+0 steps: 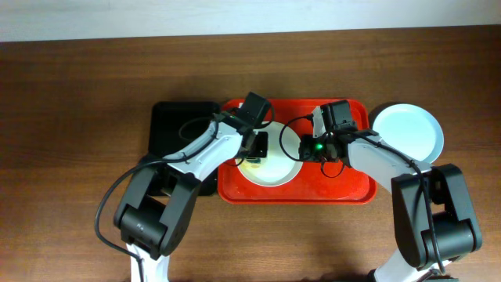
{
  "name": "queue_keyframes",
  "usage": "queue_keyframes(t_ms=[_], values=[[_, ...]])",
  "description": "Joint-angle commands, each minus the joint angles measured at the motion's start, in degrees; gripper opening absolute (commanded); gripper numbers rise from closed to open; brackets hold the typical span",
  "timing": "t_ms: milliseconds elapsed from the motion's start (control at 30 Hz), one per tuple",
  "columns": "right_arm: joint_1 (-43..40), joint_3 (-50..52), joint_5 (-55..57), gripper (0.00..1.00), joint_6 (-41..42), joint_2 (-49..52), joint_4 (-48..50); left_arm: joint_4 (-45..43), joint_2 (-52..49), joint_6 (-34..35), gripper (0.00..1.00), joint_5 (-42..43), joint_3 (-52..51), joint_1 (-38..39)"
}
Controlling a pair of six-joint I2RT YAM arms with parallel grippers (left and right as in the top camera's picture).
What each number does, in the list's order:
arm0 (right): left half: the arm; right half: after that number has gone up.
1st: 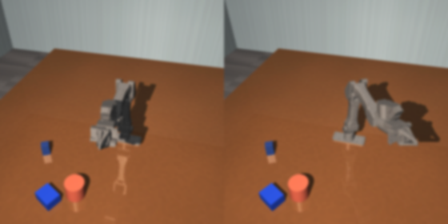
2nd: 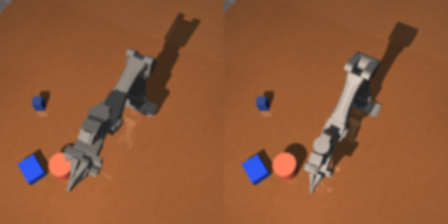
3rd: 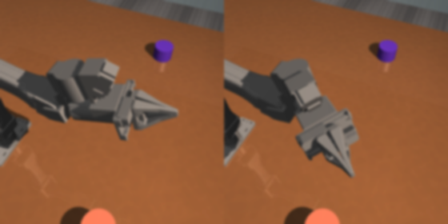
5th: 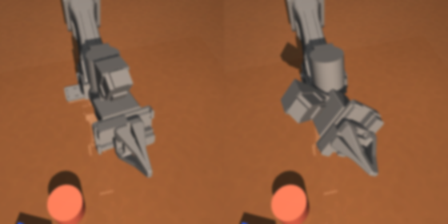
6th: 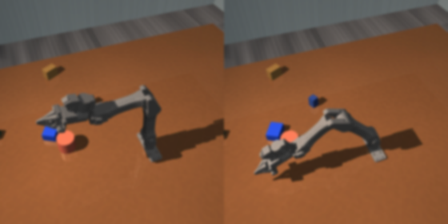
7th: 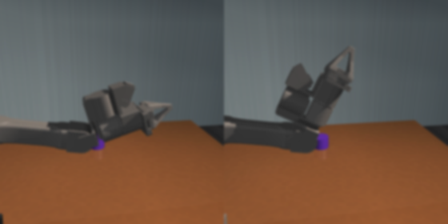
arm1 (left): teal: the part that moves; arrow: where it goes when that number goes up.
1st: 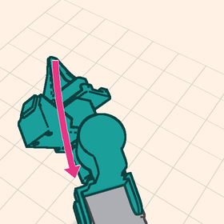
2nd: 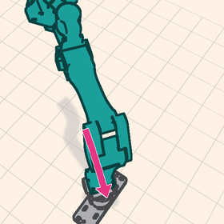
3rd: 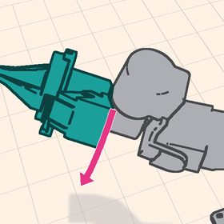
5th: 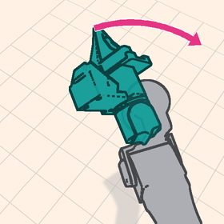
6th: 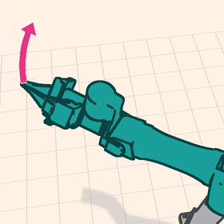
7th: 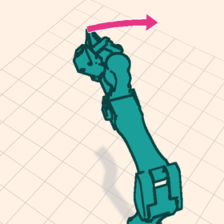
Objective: Clean dirty plates on tray and stack at the side
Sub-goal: 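Scrub the white plate surface with the sponge in the left gripper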
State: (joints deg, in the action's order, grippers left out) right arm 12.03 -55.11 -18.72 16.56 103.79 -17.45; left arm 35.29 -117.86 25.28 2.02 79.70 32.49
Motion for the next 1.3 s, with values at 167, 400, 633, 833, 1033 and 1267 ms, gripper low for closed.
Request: queue_keyframes(t_ms=[167, 400, 633, 833, 1033, 1267], values=[[0.4, 0.5, -1.2, 0.04, 0.2, 0.5, 0.4, -1.7, -8.5, -0.6, 0.00, 12.9, -0.2, 2.6], [0.4, 0.5, -1.2, 0.04, 0.2, 0.5, 0.4, -1.6, 3.1, -2.2, 0.00, 14.7, 2.0, 1.1], [0.4, 0.5, -1.2, 0.04, 0.2, 0.5, 0.4, 1.7, 10.0, -2.2, 0.00, 8.8, 2.0, -0.4], [0.4, 0.5, -1.2, 0.04, 0.2, 0.5, 0.4, 1.8, 8.5, -2.2, 0.00, 6.5, -0.9, -0.2], [0.4, 0.5, -1.2, 0.04, 0.2, 0.5, 0.4, -1.8, 3.3, -2.2, 0.00, 5.6, -3.0, -0.2], [0.4, 0.5, -1.2, 0.04, 0.2, 0.5, 0.4, -4.3, -5.3, 1.0, 0.00, 8.8, -3.0, -0.2]])
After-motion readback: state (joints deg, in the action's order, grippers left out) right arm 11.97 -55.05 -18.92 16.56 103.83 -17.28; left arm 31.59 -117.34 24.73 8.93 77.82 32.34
